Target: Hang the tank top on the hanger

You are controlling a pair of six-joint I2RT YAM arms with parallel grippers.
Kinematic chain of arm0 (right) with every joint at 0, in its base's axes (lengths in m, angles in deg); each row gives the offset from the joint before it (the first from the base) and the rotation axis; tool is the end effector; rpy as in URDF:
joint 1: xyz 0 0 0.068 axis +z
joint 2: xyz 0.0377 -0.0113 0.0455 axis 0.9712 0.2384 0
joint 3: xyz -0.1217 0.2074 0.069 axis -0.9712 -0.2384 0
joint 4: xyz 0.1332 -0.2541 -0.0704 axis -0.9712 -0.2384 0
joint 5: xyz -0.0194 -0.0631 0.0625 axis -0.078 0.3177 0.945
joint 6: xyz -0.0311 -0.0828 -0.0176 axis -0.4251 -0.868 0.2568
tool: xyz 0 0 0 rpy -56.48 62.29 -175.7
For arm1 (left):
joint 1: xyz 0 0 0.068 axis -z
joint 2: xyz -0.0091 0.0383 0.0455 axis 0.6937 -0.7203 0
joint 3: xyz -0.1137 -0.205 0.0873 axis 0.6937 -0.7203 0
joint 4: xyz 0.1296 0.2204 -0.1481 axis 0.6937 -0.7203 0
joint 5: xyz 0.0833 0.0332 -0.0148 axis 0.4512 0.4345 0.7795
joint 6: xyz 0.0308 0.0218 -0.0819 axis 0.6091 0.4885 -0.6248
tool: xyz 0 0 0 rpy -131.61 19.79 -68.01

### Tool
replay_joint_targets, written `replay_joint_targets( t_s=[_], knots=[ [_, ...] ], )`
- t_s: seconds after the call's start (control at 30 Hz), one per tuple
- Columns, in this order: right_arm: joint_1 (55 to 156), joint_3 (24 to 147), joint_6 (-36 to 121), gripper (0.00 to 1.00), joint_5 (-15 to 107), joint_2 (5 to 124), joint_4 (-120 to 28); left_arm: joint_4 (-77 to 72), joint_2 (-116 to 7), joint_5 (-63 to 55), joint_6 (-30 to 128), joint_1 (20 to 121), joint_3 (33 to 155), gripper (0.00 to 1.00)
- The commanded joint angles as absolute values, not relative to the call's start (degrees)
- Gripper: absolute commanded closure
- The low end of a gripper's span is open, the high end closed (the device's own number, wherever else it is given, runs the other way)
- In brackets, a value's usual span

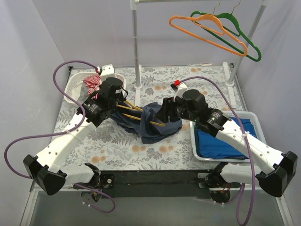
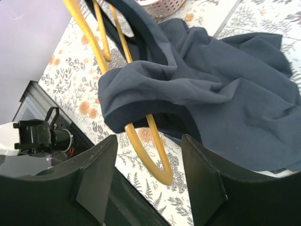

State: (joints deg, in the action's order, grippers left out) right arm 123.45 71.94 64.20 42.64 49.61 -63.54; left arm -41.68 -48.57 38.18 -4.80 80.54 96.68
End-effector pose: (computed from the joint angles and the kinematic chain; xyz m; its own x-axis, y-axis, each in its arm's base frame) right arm 0.2335 0.2616 0.3163 -0.5961 0.0549 -0.8010 -0.5639 0.6815 0.4664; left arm 0.2925 -0.1609 0.3484 -0.2792 -0.7336 -0.6196 -0.3455 0.6788 -0.6480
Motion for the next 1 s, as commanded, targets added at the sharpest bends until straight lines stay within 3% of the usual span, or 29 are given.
replay_joint_targets(
  t_s=[0.0,0.2,0.47,0.97],
  knots=[
    [123.49,74.43,61.16,0.36,38.65,46.53,-65.11,-42.44,-45.68,40.09,-3.47,81.01,98.52,1.0],
    [124.1,75.76,52.48,0.43,40.14,46.26,-63.98,-43.06,-46.03,42.1,-1.27,83.11,100.79,1.0],
    [126.3,76.19,44.81,0.4,47.52,46.88,-62.31,-43.32,-49.28,45.53,1.98,86.54,106.78,1.0],
    [129.56,79.01,42.0,0.32,41.37,44.5,-64.76,-43.23,-52.45,47.2,3.22,89.45,110.73,1.0]
  ],
)
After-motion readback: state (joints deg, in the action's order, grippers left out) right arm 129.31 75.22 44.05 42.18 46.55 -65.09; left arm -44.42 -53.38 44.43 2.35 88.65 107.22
